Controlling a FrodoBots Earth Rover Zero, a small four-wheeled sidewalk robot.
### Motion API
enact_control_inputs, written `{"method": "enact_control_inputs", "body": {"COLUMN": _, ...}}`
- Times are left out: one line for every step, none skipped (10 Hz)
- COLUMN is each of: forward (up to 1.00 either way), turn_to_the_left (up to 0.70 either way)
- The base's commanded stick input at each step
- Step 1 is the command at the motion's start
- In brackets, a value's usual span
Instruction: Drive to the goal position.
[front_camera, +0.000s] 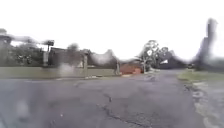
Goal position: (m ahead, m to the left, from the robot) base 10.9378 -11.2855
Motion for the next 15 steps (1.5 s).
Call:
{"method": "enact_control_inputs", "body": {"forward": 0.70, "turn_to_the_left": -0.20}}
{"method": "enact_control_inputs", "body": {"forward": 0.70, "turn_to_the_left": -0.35}}
{"method": "enact_control_inputs", "body": {"forward": 0.70, "turn_to_the_left": -0.35}}
{"method": "enact_control_inputs", "body": {"forward": 0.70, "turn_to_the_left": -0.35}}
{"method": "enact_control_inputs", "body": {"forward": 0.70, "turn_to_the_left": -0.35}}
{"method": "enact_control_inputs", "body": {"forward": 0.70, "turn_to_the_left": -0.35}}
{"method": "enact_control_inputs", "body": {"forward": 0.70, "turn_to_the_left": -0.35}}
{"method": "enact_control_inputs", "body": {"forward": 0.70, "turn_to_the_left": -0.35}}
{"method": "enact_control_inputs", "body": {"forward": 0.70, "turn_to_the_left": -0.35}}
{"method": "enact_control_inputs", "body": {"forward": 0.70, "turn_to_the_left": -0.35}}
{"method": "enact_control_inputs", "body": {"forward": 0.70, "turn_to_the_left": -0.35}}
{"method": "enact_control_inputs", "body": {"forward": 0.70, "turn_to_the_left": -0.35}}
{"method": "enact_control_inputs", "body": {"forward": 0.70, "turn_to_the_left": -0.35}}
{"method": "enact_control_inputs", "body": {"forward": 0.70, "turn_to_the_left": -0.35}}
{"method": "enact_control_inputs", "body": {"forward": 0.70, "turn_to_the_left": -0.35}}
